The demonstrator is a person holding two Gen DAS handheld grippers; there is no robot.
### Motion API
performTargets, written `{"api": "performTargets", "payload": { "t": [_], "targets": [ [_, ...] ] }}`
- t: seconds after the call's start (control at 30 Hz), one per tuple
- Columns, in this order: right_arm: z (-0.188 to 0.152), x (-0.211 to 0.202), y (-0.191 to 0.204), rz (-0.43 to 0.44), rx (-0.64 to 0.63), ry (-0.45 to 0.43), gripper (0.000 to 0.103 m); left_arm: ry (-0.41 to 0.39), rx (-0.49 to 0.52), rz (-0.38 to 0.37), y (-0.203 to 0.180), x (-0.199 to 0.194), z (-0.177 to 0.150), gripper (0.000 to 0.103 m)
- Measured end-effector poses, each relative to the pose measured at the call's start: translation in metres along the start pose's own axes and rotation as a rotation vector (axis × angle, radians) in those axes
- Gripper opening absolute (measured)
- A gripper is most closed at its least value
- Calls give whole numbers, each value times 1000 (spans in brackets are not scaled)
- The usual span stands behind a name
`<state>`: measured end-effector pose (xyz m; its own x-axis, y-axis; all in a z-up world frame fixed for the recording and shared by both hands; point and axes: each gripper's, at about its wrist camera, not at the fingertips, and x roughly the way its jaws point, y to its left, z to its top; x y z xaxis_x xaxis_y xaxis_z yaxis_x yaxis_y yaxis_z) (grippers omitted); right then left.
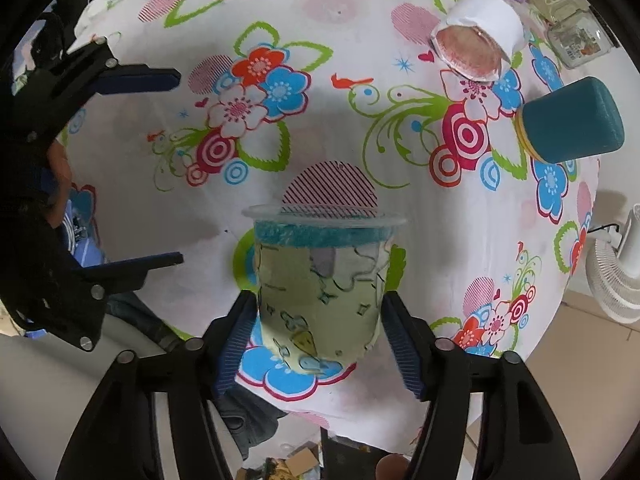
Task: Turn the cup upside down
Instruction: 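Rotate the right gripper to tip the cup rim toward the table, then bring the left gripper to the cup and close it around the cup body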
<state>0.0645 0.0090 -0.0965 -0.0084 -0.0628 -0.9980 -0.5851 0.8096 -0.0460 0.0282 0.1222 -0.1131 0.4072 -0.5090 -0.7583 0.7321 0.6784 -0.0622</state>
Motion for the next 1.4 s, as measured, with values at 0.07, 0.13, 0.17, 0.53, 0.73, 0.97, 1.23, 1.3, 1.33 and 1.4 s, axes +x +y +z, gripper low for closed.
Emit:
{"api": "performTargets", "payload": {
  "t": [0.07, 0.13, 0.17, 0.53, 0.73, 0.97, 1.23, 1.3, 1.33, 1.4],
  "targets": [
    [-2, -6, -1, 1, 3, -19, 78, -2, -18, -7, 0, -2, 1, 103],
    [-4, -13, -2, 2, 6, -36, 79, -7, -34, -10, 0, -5, 2, 103],
    [-5, -16, -2, 3, 7, -42, 79, -9, -42, -11, 0, -7, 3, 103],
    [-42, -55, -9, 42, 20, -166, 79, -22, -198, -90, -10, -21, 9, 103],
    [-78, -60, -31, 71, 70, -237, 79, -28, -370, -191, -21, -29, 16, 103],
    [-110, -50, -74, 121, 171, -276, 79, -24, -537, -204, -39, -17, 31, 103],
    [-118, -23, -105, 135, 201, -311, 79, 23, -839, -131, -33, -3, 27, 103],
    [-116, -15, -109, 155, 197, -314, 79, 46, -908, -102, -32, -1, 26, 103],
    [-114, -11, -110, 162, 194, -317, 79, 68, -955, -79, -32, 1, 25, 103],
    [-110, -4, -111, 170, 182, -324, 79, 103, -1022, -68, -32, 6, 23, 103]
  ]
}}
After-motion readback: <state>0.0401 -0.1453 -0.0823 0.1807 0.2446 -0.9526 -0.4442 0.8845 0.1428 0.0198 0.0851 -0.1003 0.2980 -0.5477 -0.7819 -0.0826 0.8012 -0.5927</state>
